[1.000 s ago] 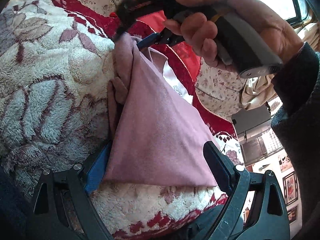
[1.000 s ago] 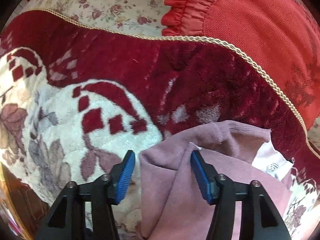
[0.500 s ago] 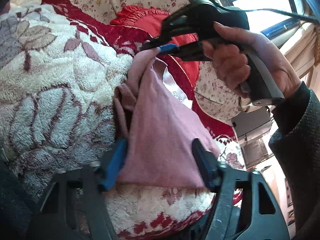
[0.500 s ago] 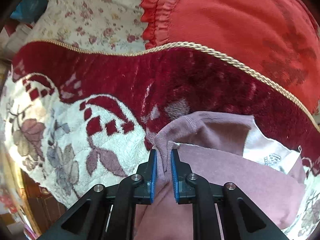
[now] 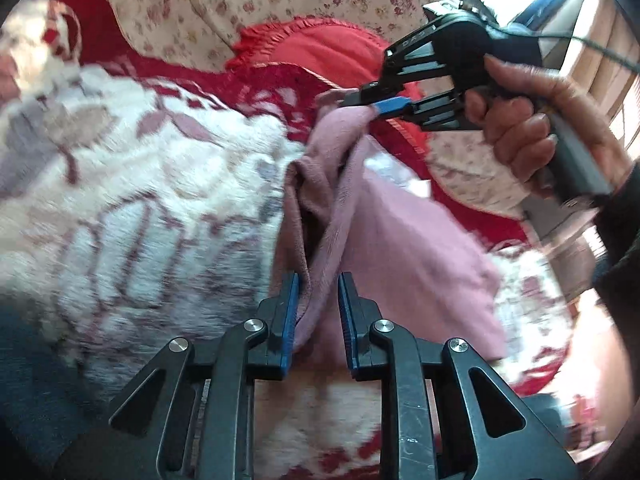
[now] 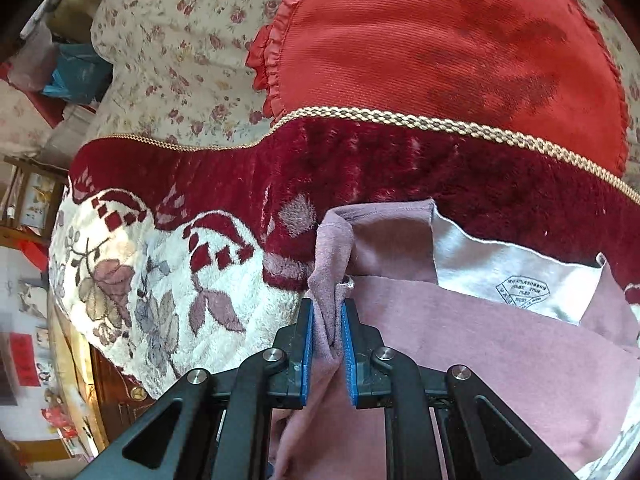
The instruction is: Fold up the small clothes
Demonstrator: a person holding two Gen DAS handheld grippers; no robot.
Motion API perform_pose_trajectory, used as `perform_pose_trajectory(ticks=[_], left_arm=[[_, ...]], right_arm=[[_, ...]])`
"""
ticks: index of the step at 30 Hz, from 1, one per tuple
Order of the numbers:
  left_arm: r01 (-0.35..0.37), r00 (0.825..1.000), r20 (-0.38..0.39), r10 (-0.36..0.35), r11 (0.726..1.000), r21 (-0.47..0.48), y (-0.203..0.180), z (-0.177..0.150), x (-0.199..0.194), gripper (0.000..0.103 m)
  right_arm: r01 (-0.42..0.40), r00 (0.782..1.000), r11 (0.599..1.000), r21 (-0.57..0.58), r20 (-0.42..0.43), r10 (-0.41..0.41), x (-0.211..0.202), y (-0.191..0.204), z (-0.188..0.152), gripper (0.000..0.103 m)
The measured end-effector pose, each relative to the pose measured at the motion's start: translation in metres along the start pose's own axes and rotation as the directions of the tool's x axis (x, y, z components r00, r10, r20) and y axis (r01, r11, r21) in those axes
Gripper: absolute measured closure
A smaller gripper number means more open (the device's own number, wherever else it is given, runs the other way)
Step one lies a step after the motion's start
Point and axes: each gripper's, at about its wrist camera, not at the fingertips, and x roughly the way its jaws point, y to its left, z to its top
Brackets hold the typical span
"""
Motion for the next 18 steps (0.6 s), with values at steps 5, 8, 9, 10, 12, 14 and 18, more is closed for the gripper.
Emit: perform_pose_trajectory(ticks=[5,8,9,10,12,14,18], left_arm=[[-0.029,1.0,-0.009,0.029,1.0,0.001,0.002,-0.002,0.007,0.066],[-0.012,1.0,-0.018,0.012,0.999,-0.032,0.009,-0.001,0.006,0.062],[-0.006,1.0,-0.017,0.006,0.999,-0.039,0.01,-0.001,0.006,0.062],[-0.001,1.0,-0.019,0.0,0.999,-0.045,0.011,-0.001,0.007,0.062],[0.008,1.0,-0.026,-0.01,0.998,-0.056,0.013,-0.002,0.004,0.063],[-0.006,0.999,-0.036,0.004,0.998,-0.061,0.015,-0.002,0.004,0.08],[0.011,0.999,-0.038,-0.014,0.997,-0.075,0.018,0.0,0.001,0.095]], right_arm=[[-0.024,1.0,1.0,0.003,0.015,0.024,-0.001,-0.002,-0.001,0.09],[-0.029,0.999,1.0,0.0,0.017,0.029,0.0,-0.001,-0.001,0.09],[-0.03,0.999,1.0,-0.002,0.017,0.03,0.0,-0.002,-0.002,0.09],[-0.033,0.999,0.999,-0.002,0.019,0.033,-0.002,-0.004,-0.002,0.09],[-0.036,0.999,0.999,0.004,0.019,0.036,-0.002,-0.006,-0.002,0.09],[-0.036,0.999,0.999,0.005,0.02,0.036,-0.001,-0.008,-0.003,0.09],[-0.043,0.999,0.999,0.009,0.027,0.043,-0.002,-0.011,-0.002,0.09]])
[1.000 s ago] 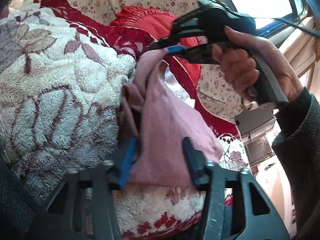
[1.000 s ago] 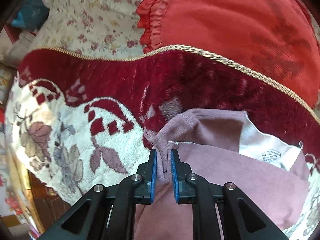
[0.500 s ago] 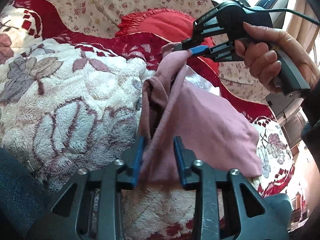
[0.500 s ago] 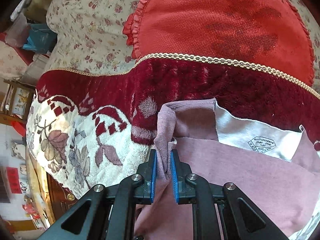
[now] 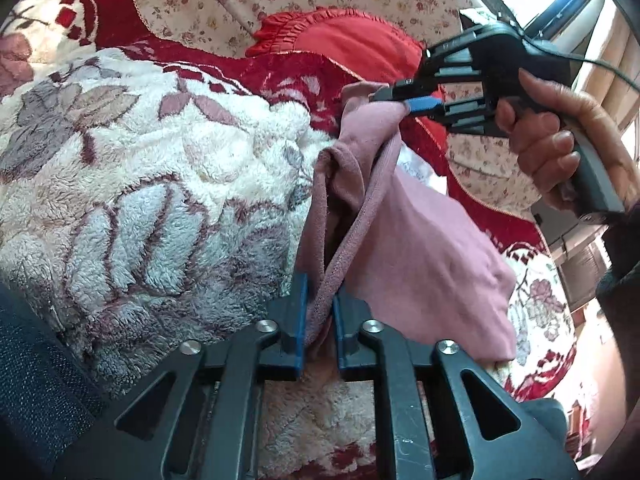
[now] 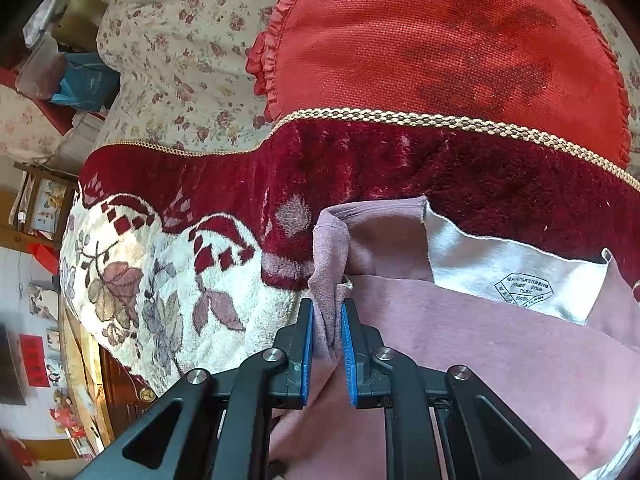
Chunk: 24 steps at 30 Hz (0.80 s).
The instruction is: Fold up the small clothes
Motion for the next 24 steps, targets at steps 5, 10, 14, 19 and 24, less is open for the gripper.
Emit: perform_pose_trajectory(ticks=[5,10,14,19,24], left_arm=[[0.078,0.997,0.02,-0.079,0.997,0.012,-0.018,0.007,-0.016,0.097],[0.263,0.964,-0.051,-0.26,0.963,0.065,-0.062,0.01,-0.012,0.097],[0.373,0.92,-0.154,-0.361,0.926,0.053,-0.1,0.005,0.015,0.098],[0.437,0.881,-0.244,-0.406,0.895,0.088,-0.144,-0.01,0.046,0.098],[0.428,0.888,-0.256,-0.382,0.891,0.154,-0.159,-0.019,0.055,0.098]], right_arm=[[-0.043,0.999,0.999,0.012,0.033,0.043,-0.01,-0.01,0.001,0.091],[-0.127,0.986,0.991,0.028,0.109,0.123,-0.039,-0.039,-0.006,0.091],[-0.178,0.966,0.984,0.025,0.197,0.169,-0.07,-0.08,-0.026,0.091],[-0.203,0.943,0.979,0.027,0.273,0.188,-0.092,-0.142,-0.06,0.091],[-0.261,0.908,0.962,0.084,0.36,0.214,-0.107,-0.204,-0.084,0.1]])
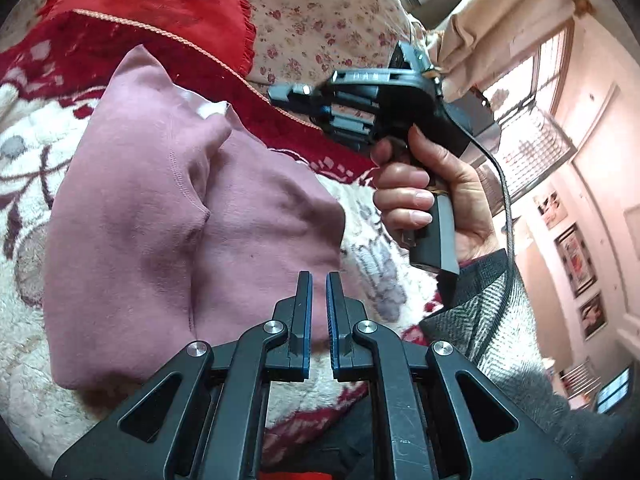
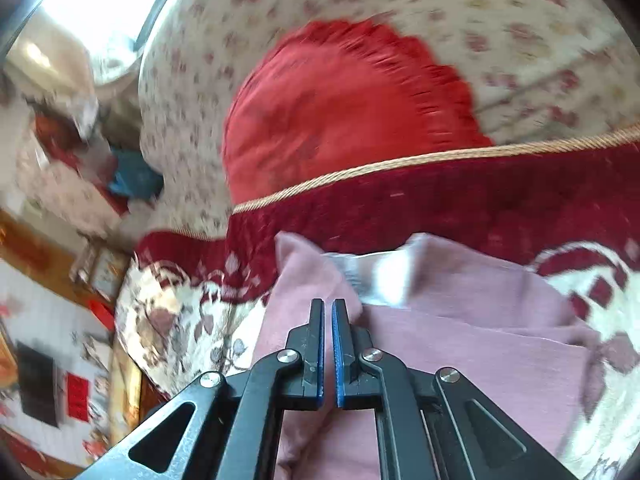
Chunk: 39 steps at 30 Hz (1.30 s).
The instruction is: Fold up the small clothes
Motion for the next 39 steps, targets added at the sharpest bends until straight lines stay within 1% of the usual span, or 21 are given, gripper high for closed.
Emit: perform_pose_trajectory(ticks=[3,5,6,7,8,10,11,13,16,18,19,20,22,23,26,29,31,33,35,37,39], left_arm=[[-0.048,0.999,0.021,0.047,0.997,0.058,0.001,-0.009,-0.013,0.098],[-0.129,0.991,0.038,0.126,0.988,0.09,0.007,-0.015,-0.024,0.097],[-0.177,0.984,0.036,0.175,0.979,0.098,0.011,-0.017,-0.028,0.092],[-0.22,0.975,0.029,0.219,0.97,0.107,0.014,-0.02,-0.029,0.082],[-0.254,0.967,0.035,0.251,0.96,0.118,0.018,-0.021,-0.031,0.078],[-0.31,0.951,0.054,0.305,0.934,0.179,0.018,-0.024,-0.036,0.06],[-0.333,0.943,0.06,0.328,0.916,0.224,0.017,-0.024,-0.036,0.059],[-0.36,0.932,0.083,0.353,0.871,0.334,0.011,-0.029,-0.033,0.052],[-0.399,0.907,0.109,0.406,0.75,0.528,-0.001,-0.043,-0.02,0.047],[-0.378,0.911,0.105,0.398,0.706,0.598,-0.008,-0.047,-0.011,0.047],[-0.375,0.908,0.107,0.405,0.669,0.642,-0.011,-0.05,-0.003,0.047],[-0.382,0.902,0.114,0.417,0.644,0.663,-0.01,-0.052,-0.001,0.047],[-0.418,0.874,0.136,0.466,0.582,0.697,-0.004,-0.054,0.008,0.047],[-0.426,0.866,0.13,0.483,0.576,0.697,0.0,-0.052,0.009,0.047],[-0.419,0.864,0.102,0.493,0.59,0.69,0.012,-0.051,0.004,0.047],[-0.425,0.855,0.116,0.505,0.555,0.715,0.012,-0.056,0.005,0.047],[-0.439,0.851,0.137,0.507,0.544,0.715,0.011,-0.057,0.005,0.047],[-0.445,0.858,0.153,0.491,0.56,0.699,0.013,-0.054,0.002,0.047],[-0.431,0.873,0.153,0.463,0.588,0.684,0.012,-0.053,-0.004,0.047],[-0.388,0.898,0.128,0.422,0.619,0.683,0.009,-0.053,-0.008,0.047],[-0.382,0.897,0.125,0.424,0.601,0.702,0.005,-0.057,-0.005,0.047]], right_arm=[[-0.023,1.0,0.999,0.026,0.012,0.023,0.0,-0.013,-0.003,0.1],[-0.097,0.995,0.992,0.082,0.039,0.094,0.003,-0.022,-0.007,0.096],[-0.12,0.993,0.987,0.109,0.034,0.117,0.006,-0.024,-0.008,0.094],[-0.15,0.989,0.978,0.147,0.021,0.148,0.011,-0.028,-0.01,0.083],[-0.167,0.986,0.973,0.162,0.011,0.168,0.015,-0.027,-0.011,0.07],[-0.191,0.981,0.967,0.171,0.005,0.193,0.02,-0.023,-0.016,0.066],[-0.193,0.981,0.966,0.169,0.001,0.196,0.021,-0.02,-0.018,0.064],[-0.203,0.978,0.965,0.168,-0.01,0.207,0.023,-0.014,-0.023,0.062],[-0.21,0.972,0.96,0.182,-0.062,0.225,0.029,-0.012,-0.036,0.06],[-0.214,0.969,0.953,0.213,-0.077,0.235,0.034,-0.017,-0.042,0.06],[-0.22,0.966,0.944,0.247,-0.082,0.247,0.038,-0.022,-0.045,0.06],[-0.224,0.964,0.937,0.269,-0.081,0.254,0.04,-0.026,-0.046,0.06],[-0.231,0.962,0.919,0.319,-0.068,0.266,0.045,-0.034,-0.047,0.058],[-0.238,0.959,0.905,0.351,-0.06,0.276,0.048,-0.039,-0.048,0.057],[-0.248,0.955,0.891,0.38,-0.058,0.29,0.057,-0.043,-0.046,0.057],[-0.248,0.952,0.902,0.353,-0.084,0.294,0.067,-0.035,-0.043,0.057],[-0.274,0.942,0.905,0.326,-0.1,0.322,0.076,-0.028,-0.04,0.057],[-0.265,0.949,0.919,0.292,-0.092,0.303,0.079,-0.022,-0.037,0.058],[-0.264,0.951,0.925,0.274,-0.085,0.297,0.082,-0.019,-0.036,0.07],[-0.265,0.95,0.926,0.267,-0.093,0.299,0.087,-0.016,-0.036,0.08],[-0.263,0.95,0.932,0.248,-0.099,0.295,0.089,-0.014,-0.037,0.086]])
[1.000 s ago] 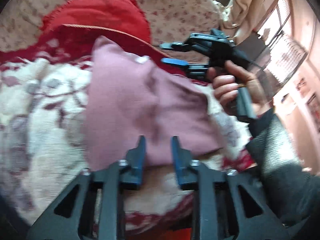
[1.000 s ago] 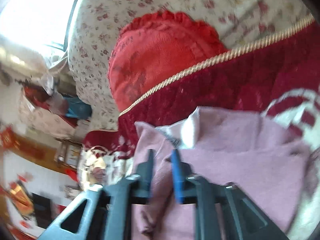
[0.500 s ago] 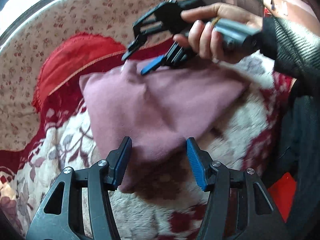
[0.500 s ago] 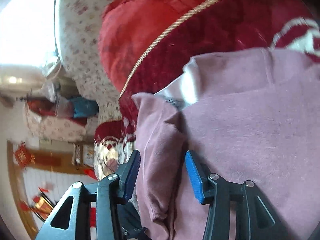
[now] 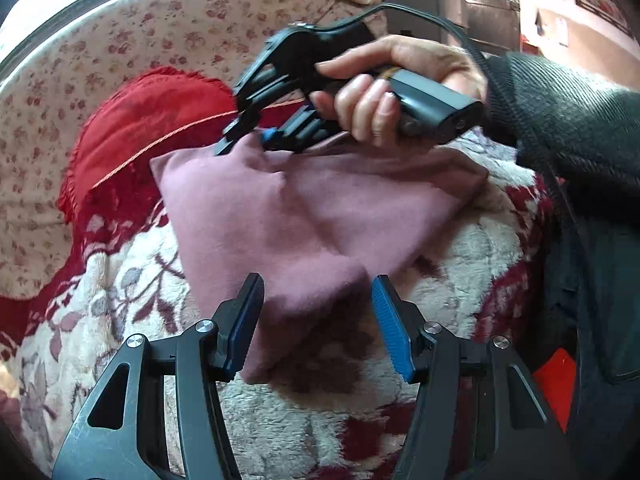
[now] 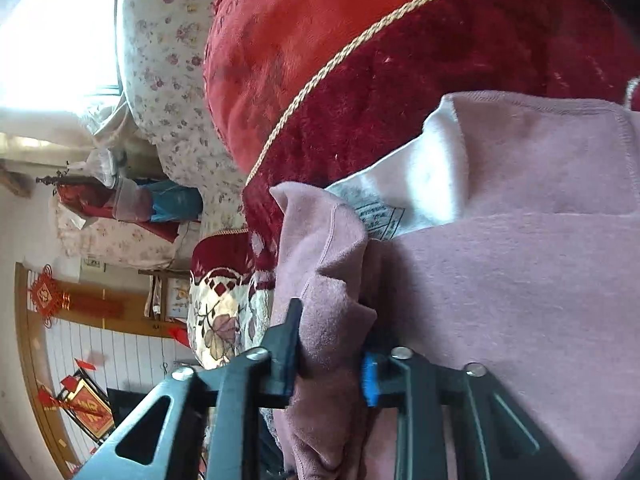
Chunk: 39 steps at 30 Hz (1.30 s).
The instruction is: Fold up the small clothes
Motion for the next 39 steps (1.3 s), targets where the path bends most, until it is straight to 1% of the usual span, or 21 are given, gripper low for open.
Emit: perform_pose_trajectory(ticks=[2,4,6,8,9,10,11,12,13,15,18,21,23,25,28,31,34,36,39], left_arm=[[-0.046,0.999,-0.02,0.047,0.998,0.036,-0.006,0.0,0.006,0.047],[-0.133,0.99,-0.039,0.137,0.987,0.086,-0.011,0.0,0.014,0.047],[-0.196,0.98,-0.018,0.199,0.975,0.104,-0.013,0.0,0.014,0.047],[-0.217,0.976,-0.001,0.218,0.971,0.1,-0.012,0.002,0.013,0.047],[-0.213,0.977,0.005,0.214,0.974,0.081,-0.009,0.002,0.012,0.047],[-0.213,0.977,0.006,0.213,0.975,0.064,-0.006,0.003,0.012,0.049],[-0.215,0.977,0.014,0.214,0.976,0.039,-0.003,0.004,0.01,0.055],[-0.2,0.98,0.024,0.2,0.98,0.012,0.0,0.005,0.007,0.077],[-0.191,0.981,0.023,0.191,0.982,-0.009,0.003,0.006,0.006,0.092],[-0.173,0.984,0.027,0.174,0.984,-0.047,0.008,0.007,0.005,0.098],[-0.152,0.987,0.029,0.155,0.985,-0.085,0.01,0.009,0.003,0.098],[-0.125,0.987,0.089,0.136,0.985,-0.122,0.006,0.02,-0.014,0.098],[-0.081,0.984,0.149,0.1,0.988,-0.133,0.0,0.036,-0.027,0.098],[-0.04,0.977,0.201,0.068,0.989,-0.139,-0.007,0.053,-0.036,0.099],[0.036,0.97,0.242,0.003,0.987,-0.158,-0.016,0.077,-0.035,0.099],[0.09,0.968,0.245,-0.047,0.982,-0.166,-0.027,0.092,-0.022,0.099],[0.132,0.965,0.247,-0.092,0.979,-0.154,-0.043,0.103,-0.012,0.099],[0.158,0.963,0.241,-0.122,0.978,-0.135,-0.054,0.11,-0.002,0.099],[0.191,0.961,0.225,-0.159,0.973,-0.131,-0.067,0.115,0.01,0.099]], right_arm=[[0.005,1.0,1.0,-0.025,0.004,-0.005,0.001,0.006,-0.001,0.089],[-0.017,1.0,0.999,-0.039,0.007,0.018,-0.001,0.011,-0.001,0.09],[-0.034,0.999,0.998,-0.056,0.009,0.035,-0.004,0.016,-0.002,0.09],[-0.043,0.999,0.996,-0.074,0.007,0.044,-0.003,0.021,-0.003,0.09],[-0.049,0.999,0.996,-0.074,0.004,0.05,-0.002,0.021,-0.003,0.09],[-0.054,0.999,0.996,-0.074,0.001,0.054,-0.001,0.021,-0.004,0.09],[-0.055,0.998,0.996,-0.075,-0.003,0.055,0.0,0.021,-0.005,0.09],[-0.054,0.999,0.996,-0.075,-0.006,0.054,0.001,0.022,-0.005,0.09],[-0.053,0.999,0.996,-0.073,-0.006,0.053,0.001,0.022,-0.005,0.09],[-0.053,0.999,0.996,-0.073,-0.004,0.053,0.0,0.021,-0.005,0.09],[-0.033,0.999,0.995,-0.094,0.008,0.034,-0.001,0.026,-0.003,0.091],[0.0,0.999,0.992,-0.126,0.036,0.004,-0.01,0.034,0.001,0.092],[0.001,0.998,0.991,-0.135,0.064,0.007,-0.021,0.038,0.007,0.092],[-0.006,0.995,0.992,-0.13,0.094,0.018,-0.038,0.035,0.013,0.092],[-0.001,0.993,0.992,-0.123,0.113,0.015,-0.061,0.031,0.023,0.092],[0.019,0.989,0.992,-0.128,0.148,0.0,-0.092,0.024,0.03,0.093],[0.056,0.983,0.989,-0.139,0.18,-0.03,-0.121,0.016,0.031,0.093],[0.077,0.98,0.986,-0.148,0.191,-0.048,-0.132,0.012,0.031,0.093],[0.106,0.975,0.984,-0.142,0.209,-0.075,-0.151,0.0,0.028,0.093]])
